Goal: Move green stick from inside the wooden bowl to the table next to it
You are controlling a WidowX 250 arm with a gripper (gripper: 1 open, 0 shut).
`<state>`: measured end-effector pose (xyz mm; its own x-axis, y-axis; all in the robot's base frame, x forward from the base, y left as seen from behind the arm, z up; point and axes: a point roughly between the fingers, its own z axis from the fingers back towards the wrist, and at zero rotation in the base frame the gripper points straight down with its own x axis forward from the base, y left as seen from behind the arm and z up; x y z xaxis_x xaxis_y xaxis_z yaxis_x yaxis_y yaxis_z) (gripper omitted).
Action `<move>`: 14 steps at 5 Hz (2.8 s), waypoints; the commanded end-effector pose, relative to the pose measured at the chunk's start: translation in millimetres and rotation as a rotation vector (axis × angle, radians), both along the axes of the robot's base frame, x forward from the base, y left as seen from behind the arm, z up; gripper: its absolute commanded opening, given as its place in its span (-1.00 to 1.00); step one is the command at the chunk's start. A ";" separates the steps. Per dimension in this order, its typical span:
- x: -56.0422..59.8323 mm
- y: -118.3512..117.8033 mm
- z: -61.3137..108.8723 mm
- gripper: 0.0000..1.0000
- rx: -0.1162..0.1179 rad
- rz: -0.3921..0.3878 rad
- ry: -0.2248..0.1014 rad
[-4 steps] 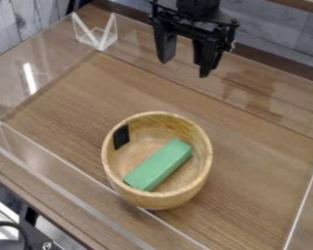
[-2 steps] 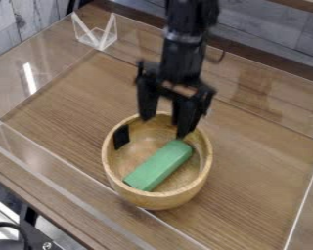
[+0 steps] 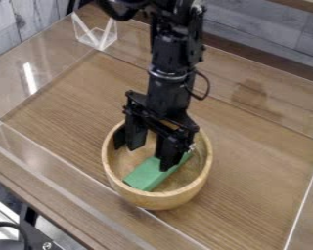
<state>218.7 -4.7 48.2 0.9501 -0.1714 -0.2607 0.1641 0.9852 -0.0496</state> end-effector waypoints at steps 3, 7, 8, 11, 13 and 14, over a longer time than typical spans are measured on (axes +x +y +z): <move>3.8 -1.4 10.8 1.00 -0.011 -0.004 -0.093; 3.8 -1.6 14.2 1.00 -0.029 0.011 -0.143; 3.9 -1.5 14.4 1.00 -0.032 0.015 -0.156; 3.8 -1.6 15.4 1.00 -0.043 0.028 -0.189; 3.8 -1.6 15.9 1.00 -0.051 0.039 -0.205; 3.9 -1.6 15.9 1.00 -0.055 0.044 -0.212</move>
<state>216.7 -9.1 53.1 0.9854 -0.1388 -0.0983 0.1312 0.9881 -0.0802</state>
